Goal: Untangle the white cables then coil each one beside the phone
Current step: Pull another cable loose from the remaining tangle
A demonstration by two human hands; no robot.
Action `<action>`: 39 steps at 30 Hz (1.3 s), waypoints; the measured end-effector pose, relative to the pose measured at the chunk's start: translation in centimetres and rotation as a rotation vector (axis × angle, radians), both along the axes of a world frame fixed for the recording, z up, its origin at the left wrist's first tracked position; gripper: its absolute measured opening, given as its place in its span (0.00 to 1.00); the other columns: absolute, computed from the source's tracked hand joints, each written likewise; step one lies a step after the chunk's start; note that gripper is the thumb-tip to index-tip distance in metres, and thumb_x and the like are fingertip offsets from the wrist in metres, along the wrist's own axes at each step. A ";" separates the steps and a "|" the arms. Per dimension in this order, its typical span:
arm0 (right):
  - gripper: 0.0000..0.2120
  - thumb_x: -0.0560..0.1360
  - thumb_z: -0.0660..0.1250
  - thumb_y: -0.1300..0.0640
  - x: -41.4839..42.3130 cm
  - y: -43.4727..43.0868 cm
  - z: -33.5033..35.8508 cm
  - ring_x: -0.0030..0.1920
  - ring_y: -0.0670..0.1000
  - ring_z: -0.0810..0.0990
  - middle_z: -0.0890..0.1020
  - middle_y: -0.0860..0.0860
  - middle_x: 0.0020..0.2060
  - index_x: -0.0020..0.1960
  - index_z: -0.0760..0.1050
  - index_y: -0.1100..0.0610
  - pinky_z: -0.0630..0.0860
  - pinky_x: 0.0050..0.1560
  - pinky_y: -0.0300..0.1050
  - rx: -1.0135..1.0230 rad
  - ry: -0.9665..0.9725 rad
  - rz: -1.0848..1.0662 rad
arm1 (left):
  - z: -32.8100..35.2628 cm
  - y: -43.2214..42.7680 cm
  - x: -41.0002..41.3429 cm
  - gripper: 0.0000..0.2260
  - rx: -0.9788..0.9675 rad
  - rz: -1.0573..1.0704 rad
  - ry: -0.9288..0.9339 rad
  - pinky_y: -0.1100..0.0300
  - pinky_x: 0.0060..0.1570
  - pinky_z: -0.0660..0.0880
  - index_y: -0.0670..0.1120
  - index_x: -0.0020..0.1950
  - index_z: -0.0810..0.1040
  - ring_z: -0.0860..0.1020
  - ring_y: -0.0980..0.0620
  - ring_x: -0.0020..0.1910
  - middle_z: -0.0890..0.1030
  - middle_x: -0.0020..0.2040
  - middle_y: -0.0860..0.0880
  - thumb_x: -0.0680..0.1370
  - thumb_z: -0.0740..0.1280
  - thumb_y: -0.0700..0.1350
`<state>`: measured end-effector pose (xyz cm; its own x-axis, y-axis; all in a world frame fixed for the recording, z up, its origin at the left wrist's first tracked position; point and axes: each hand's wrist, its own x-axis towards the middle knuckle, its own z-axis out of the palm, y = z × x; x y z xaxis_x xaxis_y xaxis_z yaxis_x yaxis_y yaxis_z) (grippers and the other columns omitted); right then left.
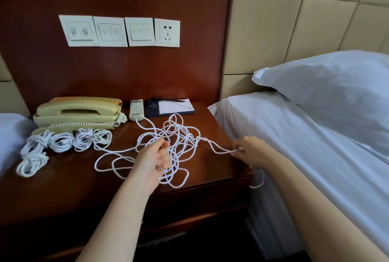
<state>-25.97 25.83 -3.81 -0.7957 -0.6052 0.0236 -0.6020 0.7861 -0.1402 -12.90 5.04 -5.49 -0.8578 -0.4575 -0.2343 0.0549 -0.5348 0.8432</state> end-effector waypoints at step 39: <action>0.35 0.76 0.49 0.32 6.4 -13.8 -3.6 0.76 0.59 0.41 0.47 0.49 0.77 0.77 0.45 0.44 0.40 0.74 0.55 -0.044 0.032 0.266 | 3.1 -6.0 5.1 0.17 -0.141 0.072 0.214 0.67 0.18 0.57 0.43 0.34 0.69 0.56 0.59 0.18 0.57 0.21 0.55 0.82 0.56 0.45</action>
